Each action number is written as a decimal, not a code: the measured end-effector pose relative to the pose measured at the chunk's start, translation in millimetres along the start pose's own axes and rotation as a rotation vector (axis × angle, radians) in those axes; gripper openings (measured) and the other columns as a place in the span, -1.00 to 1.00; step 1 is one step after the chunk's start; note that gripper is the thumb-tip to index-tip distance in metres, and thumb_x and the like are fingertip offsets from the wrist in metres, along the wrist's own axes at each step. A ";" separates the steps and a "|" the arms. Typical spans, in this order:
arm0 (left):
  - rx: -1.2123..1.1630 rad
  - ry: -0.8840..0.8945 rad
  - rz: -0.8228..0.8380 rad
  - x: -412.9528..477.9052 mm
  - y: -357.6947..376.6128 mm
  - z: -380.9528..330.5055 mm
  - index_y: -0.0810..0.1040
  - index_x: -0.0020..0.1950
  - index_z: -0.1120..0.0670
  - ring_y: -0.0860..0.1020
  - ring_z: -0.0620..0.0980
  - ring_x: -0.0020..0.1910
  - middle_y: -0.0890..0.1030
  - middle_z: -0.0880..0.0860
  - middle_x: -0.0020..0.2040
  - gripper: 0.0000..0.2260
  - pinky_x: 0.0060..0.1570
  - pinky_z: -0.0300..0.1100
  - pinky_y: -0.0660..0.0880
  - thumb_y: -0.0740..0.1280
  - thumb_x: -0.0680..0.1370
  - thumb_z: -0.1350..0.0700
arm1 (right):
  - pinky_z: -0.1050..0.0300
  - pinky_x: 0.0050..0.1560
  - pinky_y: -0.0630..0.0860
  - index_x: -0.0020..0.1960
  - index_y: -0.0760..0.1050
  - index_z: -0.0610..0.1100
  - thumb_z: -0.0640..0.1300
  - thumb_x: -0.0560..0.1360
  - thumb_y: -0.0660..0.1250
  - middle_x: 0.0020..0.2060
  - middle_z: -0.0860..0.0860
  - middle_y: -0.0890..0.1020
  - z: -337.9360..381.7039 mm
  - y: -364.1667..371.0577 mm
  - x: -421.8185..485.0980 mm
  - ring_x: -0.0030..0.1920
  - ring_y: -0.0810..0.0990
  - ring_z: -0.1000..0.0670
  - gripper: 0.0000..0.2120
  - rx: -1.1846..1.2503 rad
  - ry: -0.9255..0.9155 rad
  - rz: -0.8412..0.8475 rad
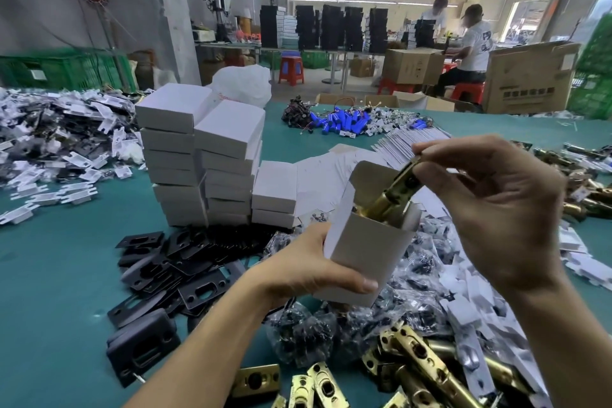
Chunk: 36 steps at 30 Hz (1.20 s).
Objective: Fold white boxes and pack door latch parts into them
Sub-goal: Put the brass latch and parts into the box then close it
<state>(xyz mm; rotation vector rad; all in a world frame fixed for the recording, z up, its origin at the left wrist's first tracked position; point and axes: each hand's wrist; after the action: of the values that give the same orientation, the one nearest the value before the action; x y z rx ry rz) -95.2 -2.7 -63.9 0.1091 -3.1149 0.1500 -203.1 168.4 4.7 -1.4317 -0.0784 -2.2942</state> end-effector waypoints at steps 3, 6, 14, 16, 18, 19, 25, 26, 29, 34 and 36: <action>-0.034 0.049 -0.038 0.3 0.3 0.2 0.68 -0.01 -0.08 0.63 -0.10 -0.08 0.67 -0.07 -0.14 -0.64 -0.10 -0.12 0.62 0.56 0.29 0.26 | 0.15 -0.07 0.63 0.02 0.58 -0.01 -0.34 0.42 0.47 -0.07 -0.04 0.67 1.5 8.7 -4.6 -0.05 0.69 0.00 -0.71 0.003 0.106 0.132; -0.019 0.055 -0.077 0.3 -1.8 1.7 0.65 0.03 0.02 0.62 -0.11 -0.11 0.66 -0.06 -0.15 -0.64 -0.14 -0.15 0.60 0.56 0.29 0.25 | 0.17 -0.07 0.63 0.03 0.62 0.01 -0.36 0.41 0.49 -0.09 -0.01 0.68 2.4 10.4 -5.6 -0.07 0.69 0.02 -0.67 -0.040 0.149 0.220; 0.029 0.075 -0.094 1.8 0.3 2.9 0.63 0.11 0.08 0.62 -0.11 -0.09 0.65 -0.05 -0.13 -0.60 -0.11 -0.14 0.61 0.57 0.29 0.21 | 0.35 -0.23 0.39 -0.19 0.66 0.08 -0.25 0.36 0.56 -0.30 0.17 0.64 3.3 -0.4 -3.8 -0.16 0.55 0.08 -0.78 -0.317 0.130 0.365; 0.036 0.083 -0.073 1.0 1.2 1.7 0.63 0.07 0.05 0.61 -0.15 -0.12 0.65 -0.10 -0.16 -0.63 -0.14 -0.19 0.59 0.56 0.30 0.22 | 0.39 -0.22 0.38 -0.21 0.65 0.10 -0.24 0.35 0.56 -0.31 0.14 0.64 4.0 -3.5 -2.7 -0.16 0.56 0.08 -0.75 -0.307 0.165 0.373; 0.035 0.092 -0.038 0.6 2.3 0.5 0.63 0.08 0.06 0.61 -0.15 -0.11 0.64 -0.10 -0.16 -0.64 -0.15 -0.20 0.57 0.55 0.32 0.25 | 0.37 -0.28 0.41 -0.22 0.64 0.12 -0.23 0.32 0.58 -0.30 0.10 0.63 5.4 -5.6 -1.9 -0.19 0.58 0.05 -0.74 -0.262 0.190 0.351; 0.033 0.093 -0.021 0.7 2.5 0.4 0.62 0.10 0.09 0.61 -0.12 -0.10 0.63 -0.07 -0.14 -0.64 -0.15 -0.17 0.58 0.55 0.33 0.27 | 0.32 -0.29 0.43 -0.23 0.64 0.12 -0.21 0.31 0.58 -0.31 0.10 0.63 6.2 -5.5 -1.7 -0.20 0.57 0.04 -0.75 -0.247 0.191 0.341; 0.025 0.094 0.002 1.2 4.3 0.7 0.62 0.13 0.09 0.62 -0.07 -0.07 0.64 -0.01 -0.08 -0.62 -0.14 -0.07 0.63 0.54 0.36 0.32 | 0.10 -0.28 0.48 -0.26 0.66 0.08 -0.24 0.32 0.55 -0.33 0.12 0.66 8.9 3.3 -2.6 -0.19 0.58 0.04 -0.78 -0.272 0.253 0.338; 0.028 0.095 -0.009 1.4 4.5 1.0 0.63 0.12 0.07 0.62 -0.08 -0.06 0.64 -0.02 -0.08 -0.63 -0.14 -0.10 0.61 0.54 0.35 0.30 | 0.14 -0.28 0.48 -0.26 0.67 0.08 -0.26 0.32 0.55 -0.34 0.14 0.67 9.0 3.4 -1.9 -0.22 0.59 0.07 -0.77 -0.275 0.271 0.353; 0.048 0.083 -0.024 2.3 4.6 2.5 0.62 0.10 0.03 0.60 -0.10 -0.07 0.64 -0.07 -0.11 -0.63 -0.12 -0.18 0.58 0.54 0.33 0.25 | 0.20 -0.35 0.50 -0.25 0.68 0.08 -0.25 0.34 0.54 -0.33 0.12 0.69 8.8 0.4 1.6 -0.32 0.60 0.08 -0.78 -0.256 0.348 0.419; 0.046 0.036 -0.087 3.3 1.7 4.4 0.61 0.11 0.12 0.62 -0.06 -0.11 0.63 -0.06 -0.16 -0.59 -0.19 -0.15 0.60 0.54 0.29 0.23 | 0.40 -0.49 0.38 -0.12 0.70 0.05 -0.29 0.45 0.47 -0.27 0.20 0.69 8.0 -4.9 2.7 -0.42 0.56 0.17 -0.77 -0.234 0.391 0.448; -0.006 0.010 -0.163 3.7 -1.9 4.7 0.60 0.09 0.09 0.65 -0.03 -0.13 0.65 -0.03 -0.14 -0.57 -0.23 -0.13 0.62 0.56 0.25 0.21 | 0.37 -0.34 0.47 -0.09 0.68 0.08 -0.30 0.48 0.43 -0.23 0.22 0.70 6.8 -6.4 3.3 -0.30 0.61 0.18 -0.74 -0.277 0.358 0.365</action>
<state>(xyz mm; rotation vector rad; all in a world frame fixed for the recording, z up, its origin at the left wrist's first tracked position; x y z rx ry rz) -98.8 -5.2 -68.4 0.3593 -3.0781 0.1377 -201.1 174.9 11.9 -1.0223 0.5790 -2.2649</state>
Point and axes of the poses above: each hand's wrist, its own x-axis towards the middle knuckle, its own y-axis out of the palm, z = x × y
